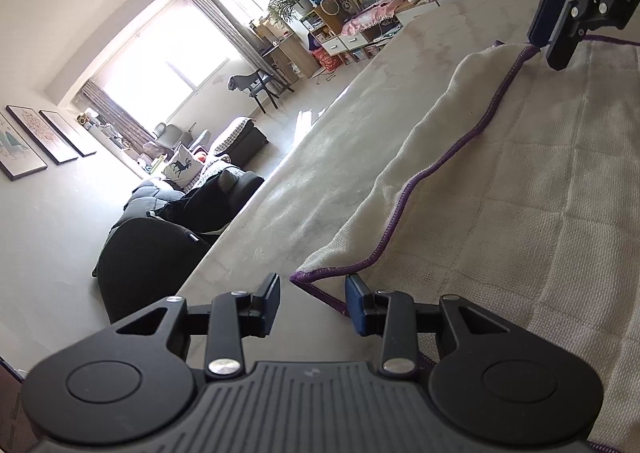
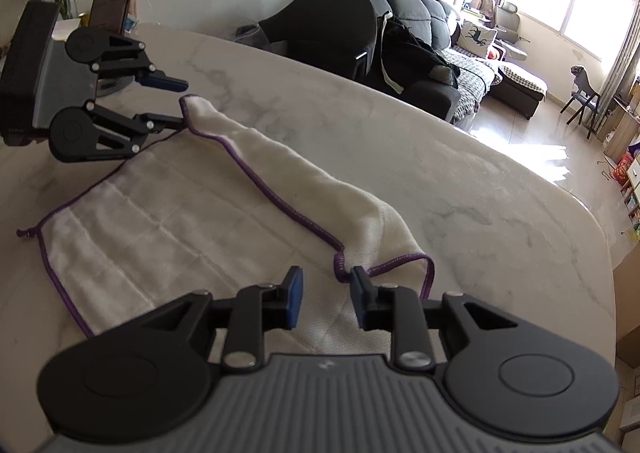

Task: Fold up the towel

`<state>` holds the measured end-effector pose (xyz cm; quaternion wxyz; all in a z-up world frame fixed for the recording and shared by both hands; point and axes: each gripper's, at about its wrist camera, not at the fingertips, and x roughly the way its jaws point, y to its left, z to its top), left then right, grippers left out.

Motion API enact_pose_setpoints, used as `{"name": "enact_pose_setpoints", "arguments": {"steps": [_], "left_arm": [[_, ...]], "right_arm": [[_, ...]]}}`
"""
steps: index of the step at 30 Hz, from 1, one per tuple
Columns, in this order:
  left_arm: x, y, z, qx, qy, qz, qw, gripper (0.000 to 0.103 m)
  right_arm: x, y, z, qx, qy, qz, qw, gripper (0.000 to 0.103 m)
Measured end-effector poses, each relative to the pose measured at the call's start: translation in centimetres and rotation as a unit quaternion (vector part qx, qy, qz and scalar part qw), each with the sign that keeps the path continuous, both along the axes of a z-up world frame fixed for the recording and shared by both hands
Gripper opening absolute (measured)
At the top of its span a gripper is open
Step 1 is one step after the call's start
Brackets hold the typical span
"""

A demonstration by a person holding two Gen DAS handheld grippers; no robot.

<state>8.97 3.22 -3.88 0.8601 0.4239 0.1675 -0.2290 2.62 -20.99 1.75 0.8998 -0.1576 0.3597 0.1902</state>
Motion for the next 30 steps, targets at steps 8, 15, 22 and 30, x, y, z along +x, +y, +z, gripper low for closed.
{"name": "enact_pose_setpoints", "arguments": {"steps": [8, 15, 22, 30], "left_arm": [[1.6, 0.0, -1.3, 0.010, -0.009, -0.010, 0.9999, 0.024], [1.2, -0.6, -0.7, -0.001, -0.010, -0.008, 0.9999, 0.003], [0.8, -0.4, 0.1, -0.041, -0.017, -0.012, 0.9989, 0.001], [-3.0, -0.9, 1.3, -0.062, -0.016, -0.023, 0.9977, 0.001]], "right_arm": [[1.0, 0.2, -0.3, -0.047, -0.035, -0.015, 0.998, 0.034], [1.5, 0.1, 0.0, -0.067, -0.062, -0.020, 0.996, 0.012], [1.4, -0.5, 1.0, -0.062, -0.083, -0.026, 0.994, 0.010], [-0.1, 0.0, 1.7, -0.054, -0.097, -0.033, 0.993, 0.010]]}}
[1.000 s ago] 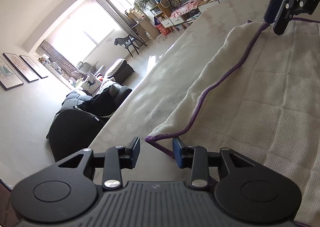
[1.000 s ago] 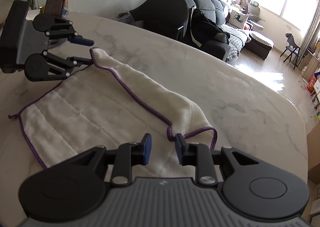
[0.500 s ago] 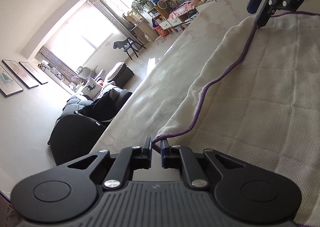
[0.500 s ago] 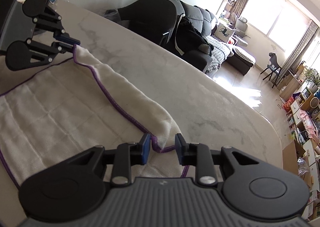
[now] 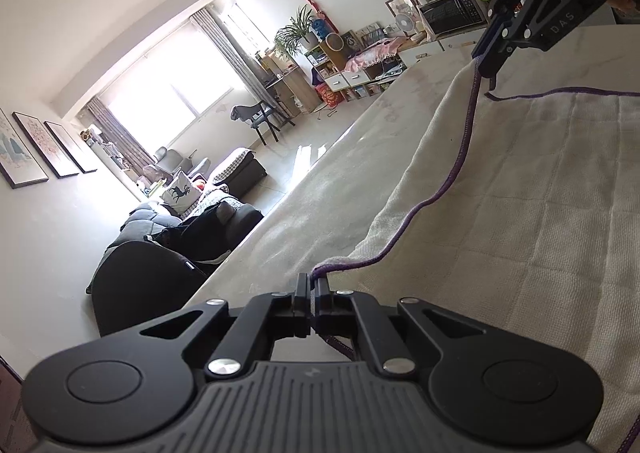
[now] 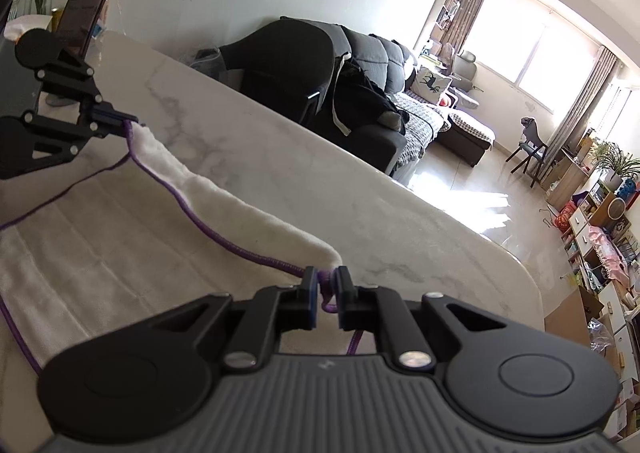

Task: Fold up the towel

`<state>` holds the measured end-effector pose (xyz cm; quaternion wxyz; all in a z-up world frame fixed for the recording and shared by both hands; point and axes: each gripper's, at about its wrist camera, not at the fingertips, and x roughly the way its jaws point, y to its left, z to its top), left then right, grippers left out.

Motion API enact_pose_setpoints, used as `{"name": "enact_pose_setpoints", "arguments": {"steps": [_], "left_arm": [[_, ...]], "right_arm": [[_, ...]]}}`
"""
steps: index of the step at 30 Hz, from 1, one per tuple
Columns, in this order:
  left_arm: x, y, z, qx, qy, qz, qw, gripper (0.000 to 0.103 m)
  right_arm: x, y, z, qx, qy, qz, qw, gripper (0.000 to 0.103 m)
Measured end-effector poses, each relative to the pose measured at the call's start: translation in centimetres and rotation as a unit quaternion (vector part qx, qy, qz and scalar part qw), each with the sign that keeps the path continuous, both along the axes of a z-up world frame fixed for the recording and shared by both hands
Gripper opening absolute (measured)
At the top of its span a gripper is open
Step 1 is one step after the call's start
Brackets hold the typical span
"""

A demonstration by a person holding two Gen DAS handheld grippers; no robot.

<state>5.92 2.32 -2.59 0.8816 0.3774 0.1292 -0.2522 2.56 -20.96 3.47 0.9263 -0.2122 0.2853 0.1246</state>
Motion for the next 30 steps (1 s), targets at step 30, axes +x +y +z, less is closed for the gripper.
{"name": "enact_pose_setpoints", "arguments": {"steps": [30], "left_arm": [[-10.8, 1.9, 1.9, -0.085, -0.012, 0.014, 0.9963, 0.001]], "right_arm": [[-7.1, -1.7, 1.0, 0.020, 0.012, 0.038, 0.999, 0.010]]}}
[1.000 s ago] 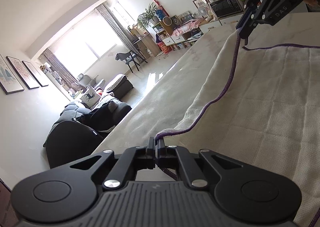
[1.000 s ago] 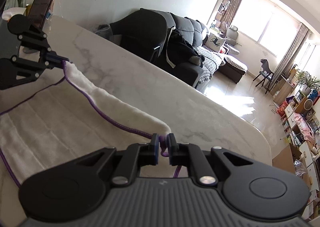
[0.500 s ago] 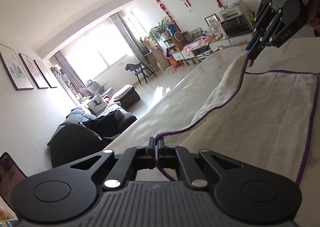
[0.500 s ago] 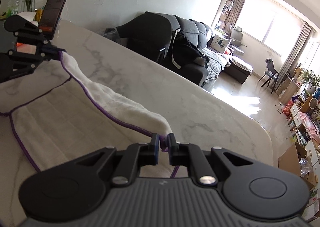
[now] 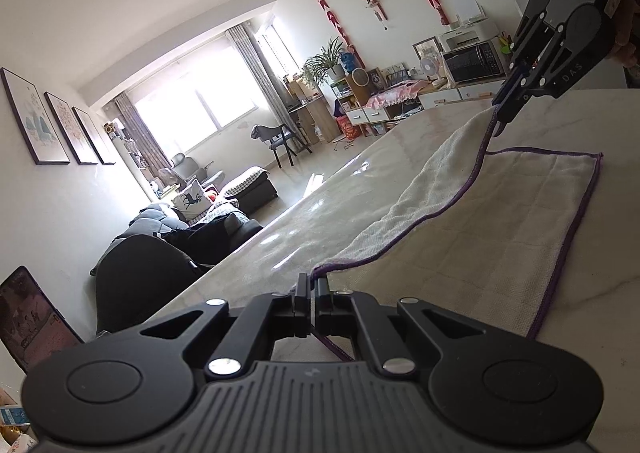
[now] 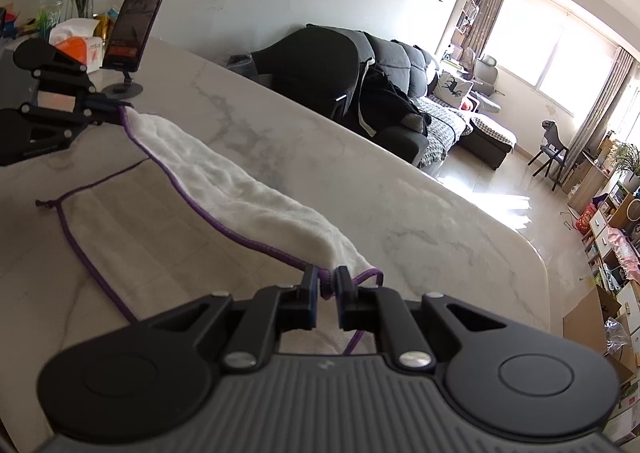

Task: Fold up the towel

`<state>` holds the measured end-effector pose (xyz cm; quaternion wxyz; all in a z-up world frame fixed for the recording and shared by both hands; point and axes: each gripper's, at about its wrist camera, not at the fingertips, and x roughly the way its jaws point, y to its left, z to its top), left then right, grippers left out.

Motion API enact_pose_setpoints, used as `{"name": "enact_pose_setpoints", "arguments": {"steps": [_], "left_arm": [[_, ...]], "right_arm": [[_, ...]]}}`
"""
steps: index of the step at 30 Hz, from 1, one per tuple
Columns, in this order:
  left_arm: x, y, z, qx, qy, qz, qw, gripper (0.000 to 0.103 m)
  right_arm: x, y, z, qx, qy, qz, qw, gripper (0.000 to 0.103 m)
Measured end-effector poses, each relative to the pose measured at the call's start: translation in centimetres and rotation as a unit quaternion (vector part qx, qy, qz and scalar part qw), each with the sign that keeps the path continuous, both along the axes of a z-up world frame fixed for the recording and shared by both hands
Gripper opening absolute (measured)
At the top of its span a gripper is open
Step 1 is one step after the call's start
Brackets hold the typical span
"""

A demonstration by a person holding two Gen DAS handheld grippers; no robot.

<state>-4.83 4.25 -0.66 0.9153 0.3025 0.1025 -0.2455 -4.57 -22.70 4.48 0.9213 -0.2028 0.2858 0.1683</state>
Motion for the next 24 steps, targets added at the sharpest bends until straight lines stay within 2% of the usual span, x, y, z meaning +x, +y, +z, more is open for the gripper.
{"name": "enact_pose_setpoints", "arguments": {"steps": [8, 24], "left_arm": [[-2.3, -0.3, -0.3, 0.003, 0.012, -0.008, 0.9999, 0.001], [-4.8, 1.5, -1.2, 0.002, 0.046, -0.001, 0.9989, 0.001]], "right_arm": [[-2.0, -0.3, 0.1, -0.001, 0.005, 0.010, 1.000, 0.010], [-5.2, -1.0, -0.3, 0.017, 0.022, 0.014, 1.000, 0.009]]}}
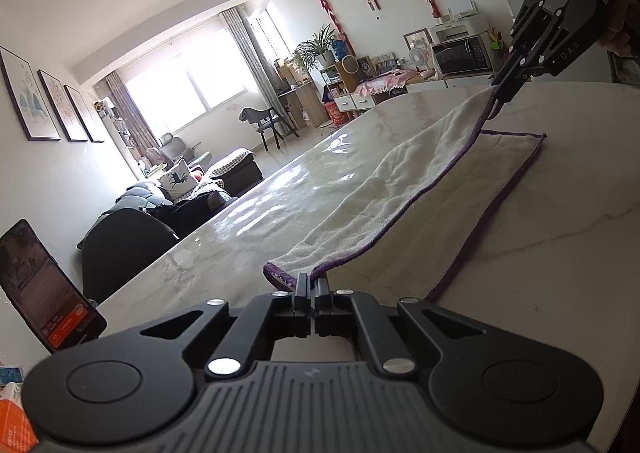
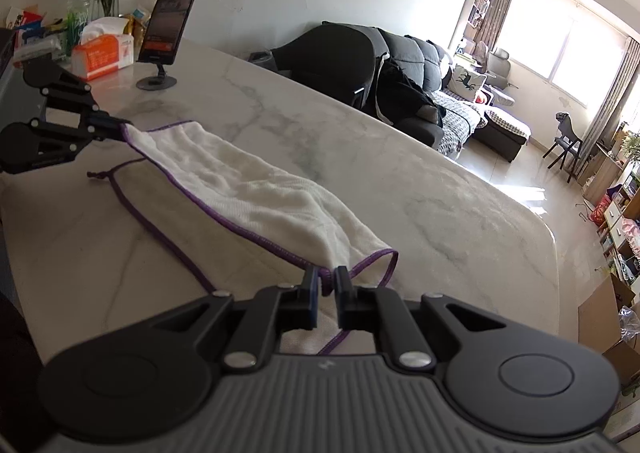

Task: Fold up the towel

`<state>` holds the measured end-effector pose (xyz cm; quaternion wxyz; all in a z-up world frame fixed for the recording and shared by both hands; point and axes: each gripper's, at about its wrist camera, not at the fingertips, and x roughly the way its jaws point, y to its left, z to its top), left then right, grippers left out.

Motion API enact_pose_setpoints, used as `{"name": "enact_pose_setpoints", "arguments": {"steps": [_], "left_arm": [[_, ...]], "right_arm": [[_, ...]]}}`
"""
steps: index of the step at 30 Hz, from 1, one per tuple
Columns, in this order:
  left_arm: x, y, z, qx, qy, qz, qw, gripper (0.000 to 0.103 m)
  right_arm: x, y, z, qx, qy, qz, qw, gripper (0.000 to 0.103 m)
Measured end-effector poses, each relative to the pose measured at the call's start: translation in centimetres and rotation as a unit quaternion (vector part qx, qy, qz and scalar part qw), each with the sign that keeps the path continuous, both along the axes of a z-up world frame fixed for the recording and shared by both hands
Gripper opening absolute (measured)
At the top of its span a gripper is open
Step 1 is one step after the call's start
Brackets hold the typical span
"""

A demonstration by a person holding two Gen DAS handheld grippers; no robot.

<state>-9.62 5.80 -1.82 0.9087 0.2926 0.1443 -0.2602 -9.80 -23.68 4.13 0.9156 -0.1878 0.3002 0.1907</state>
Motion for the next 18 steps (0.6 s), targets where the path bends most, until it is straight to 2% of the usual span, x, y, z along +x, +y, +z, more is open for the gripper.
{"name": "enact_pose_setpoints", "arguments": {"steps": [18], "left_arm": [[-0.6, 0.3, -1.6, 0.038, 0.037, -0.010, 0.9985, 0.001]], "right_arm": [[-1.1, 0.9, -2.7, -0.022, 0.038, 0.009, 0.999, 0.010]]}}
